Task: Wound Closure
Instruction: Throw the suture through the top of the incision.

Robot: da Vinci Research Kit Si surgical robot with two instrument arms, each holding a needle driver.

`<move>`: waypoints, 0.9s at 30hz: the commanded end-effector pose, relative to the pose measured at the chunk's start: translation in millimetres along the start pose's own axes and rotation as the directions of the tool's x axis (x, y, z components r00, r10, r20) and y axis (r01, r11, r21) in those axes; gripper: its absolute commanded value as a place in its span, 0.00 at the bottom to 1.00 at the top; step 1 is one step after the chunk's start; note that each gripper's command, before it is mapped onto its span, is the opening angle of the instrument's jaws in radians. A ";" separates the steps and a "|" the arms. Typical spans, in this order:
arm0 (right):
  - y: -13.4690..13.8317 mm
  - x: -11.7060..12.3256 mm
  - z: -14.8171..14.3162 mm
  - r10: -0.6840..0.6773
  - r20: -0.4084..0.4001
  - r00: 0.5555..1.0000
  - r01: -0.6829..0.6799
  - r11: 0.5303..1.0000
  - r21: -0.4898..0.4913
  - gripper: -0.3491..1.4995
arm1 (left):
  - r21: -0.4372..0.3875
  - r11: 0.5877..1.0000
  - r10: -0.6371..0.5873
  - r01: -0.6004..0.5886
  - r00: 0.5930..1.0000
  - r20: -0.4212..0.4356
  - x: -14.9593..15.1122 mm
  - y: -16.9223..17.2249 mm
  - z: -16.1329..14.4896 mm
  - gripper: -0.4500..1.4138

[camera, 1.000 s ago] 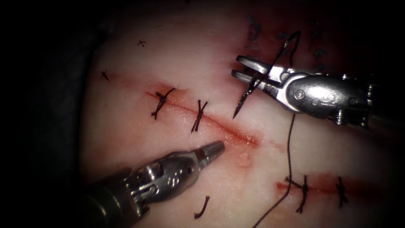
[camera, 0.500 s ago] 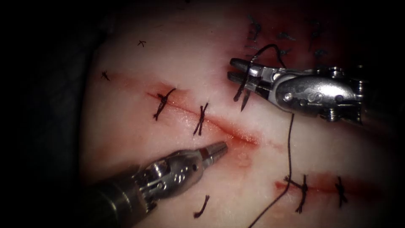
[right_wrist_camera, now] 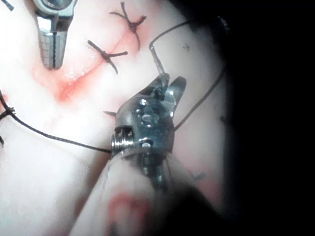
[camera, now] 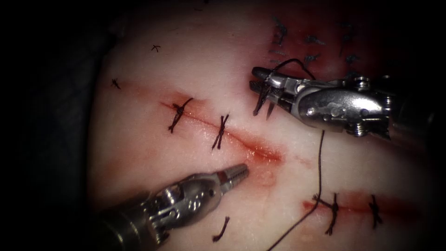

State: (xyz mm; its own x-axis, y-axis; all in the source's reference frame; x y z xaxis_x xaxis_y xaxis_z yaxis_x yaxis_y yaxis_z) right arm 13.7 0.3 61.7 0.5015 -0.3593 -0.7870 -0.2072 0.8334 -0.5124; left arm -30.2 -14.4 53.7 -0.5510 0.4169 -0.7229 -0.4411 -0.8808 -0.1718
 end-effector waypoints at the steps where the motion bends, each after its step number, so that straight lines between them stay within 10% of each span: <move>1: 0.4 0.0 0.8 0.007 -0.008 1.000 -0.007 1.000 -0.012 0.00 | 0.000 1.000 0.001 -0.001 1.000 -0.002 0.2 -0.4 0.8 0.30; 10: 0.3 0.2 0.9 0.007 -0.008 1.000 -0.007 1.000 -0.018 0.00 | -0.001 1.000 -0.013 0.013 1.000 -0.003 0.3 -0.6 0.9 0.30; 27: -8.6 -1.7 1.0 -0.027 -0.014 1.000 0.026 0.997 -0.067 0.00 | -0.013 0.999 -0.034 0.034 0.999 -0.020 0.0 -1.4 -0.2 0.30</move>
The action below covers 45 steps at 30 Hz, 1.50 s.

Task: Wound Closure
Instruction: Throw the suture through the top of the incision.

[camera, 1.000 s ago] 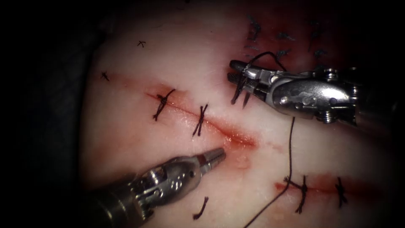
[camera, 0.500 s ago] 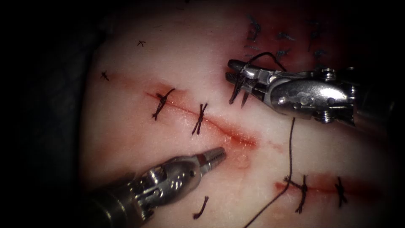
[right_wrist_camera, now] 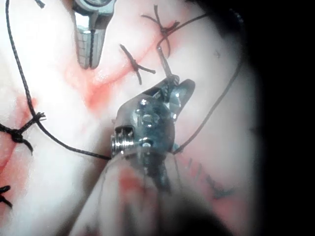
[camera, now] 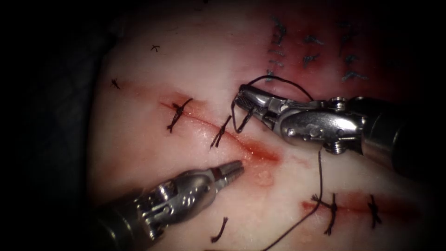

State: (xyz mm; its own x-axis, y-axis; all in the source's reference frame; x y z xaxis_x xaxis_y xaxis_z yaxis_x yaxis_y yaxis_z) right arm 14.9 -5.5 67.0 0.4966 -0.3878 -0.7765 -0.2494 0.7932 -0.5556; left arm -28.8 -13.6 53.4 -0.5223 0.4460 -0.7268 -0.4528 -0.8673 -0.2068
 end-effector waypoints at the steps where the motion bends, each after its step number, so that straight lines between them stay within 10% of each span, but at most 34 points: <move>1: -1.2 -0.2 0.3 0.003 0.002 1.000 -0.003 1.000 -0.002 0.00 | 0.002 1.000 0.004 -0.004 1.000 -0.005 0.1 -0.3 0.7 0.30; 45: -10.6 -2.1 -2.8 0.071 0.077 0.995 -0.072 0.997 0.006 0.00 | 0.018 1.000 -0.006 0.006 1.000 -0.013 -0.1 -0.3 0.3 0.28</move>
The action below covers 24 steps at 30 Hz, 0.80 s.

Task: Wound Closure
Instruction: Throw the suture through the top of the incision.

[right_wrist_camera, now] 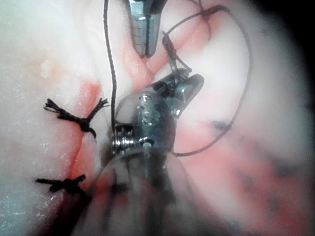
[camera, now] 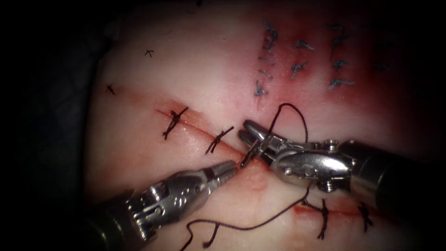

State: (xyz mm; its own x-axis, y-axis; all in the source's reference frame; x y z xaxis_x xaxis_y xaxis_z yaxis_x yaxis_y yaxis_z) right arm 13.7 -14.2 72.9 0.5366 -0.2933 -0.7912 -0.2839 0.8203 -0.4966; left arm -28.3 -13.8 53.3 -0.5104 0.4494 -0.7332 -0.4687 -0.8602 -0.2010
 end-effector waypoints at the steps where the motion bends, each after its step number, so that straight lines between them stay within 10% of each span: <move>1: -0.9 -0.4 0.7 0.001 0.005 1.000 -0.001 1.000 0.008 0.00 | 0.001 1.000 0.002 -0.002 1.000 -0.001 0.1 -0.2 0.8 0.28; 12: -1.0 -0.5 0.9 0.015 0.009 1.000 -0.015 1.000 0.020 0.00 | 0.002 1.000 0.002 -0.002 1.000 0.001 0.0 -0.2 0.6 0.27; 24: 6.6 2.5 1.2 0.135 -0.051 0.990 -0.136 0.990 -0.021 0.00 | 0.020 1.000 0.005 -0.006 1.000 0.022 0.0 0.8 2.8 0.24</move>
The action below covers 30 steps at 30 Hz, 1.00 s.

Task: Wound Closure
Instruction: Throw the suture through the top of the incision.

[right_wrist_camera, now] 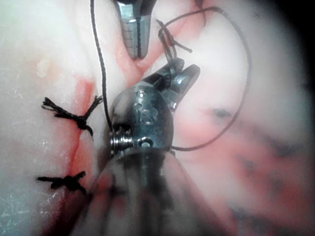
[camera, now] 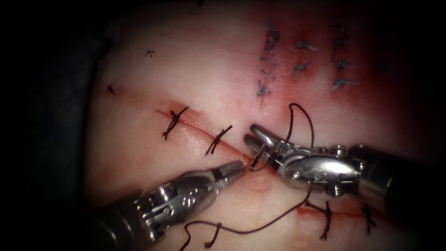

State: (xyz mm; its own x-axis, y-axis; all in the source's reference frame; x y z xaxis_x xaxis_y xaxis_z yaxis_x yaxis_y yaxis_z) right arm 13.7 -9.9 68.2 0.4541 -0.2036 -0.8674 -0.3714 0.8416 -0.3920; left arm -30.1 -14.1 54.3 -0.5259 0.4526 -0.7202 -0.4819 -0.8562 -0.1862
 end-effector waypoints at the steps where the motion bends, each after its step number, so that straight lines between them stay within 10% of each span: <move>1: 1.2 0.3 0.9 0.006 -0.003 1.000 -0.006 1.000 0.001 0.00 | -0.003 1.000 0.008 -0.008 1.000 0.010 -0.3 0.0 1.3 0.24; 17: 5.9 -1.2 3.3 0.252 -0.020 0.968 -0.251 0.968 0.017 0.00 | -0.028 1.000 0.010 -0.008 0.998 0.066 -8.0 0.3 0.5 0.26; 30: 5.0 -4.4 5.5 0.679 0.075 0.731 -0.682 0.731 0.032 0.00 | -0.027 1.000 0.005 -0.003 0.998 0.069 -7.5 1.0 -0.1 0.27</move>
State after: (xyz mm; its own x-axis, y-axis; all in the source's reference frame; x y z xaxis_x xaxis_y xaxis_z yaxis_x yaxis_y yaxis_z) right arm 13.5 -2.2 71.4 0.1415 0.4781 -0.8668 -0.5584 0.7616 0.3289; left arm -26.0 -18.7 58.8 -0.5756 0.4658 -0.6721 -0.4610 -0.8637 -0.2039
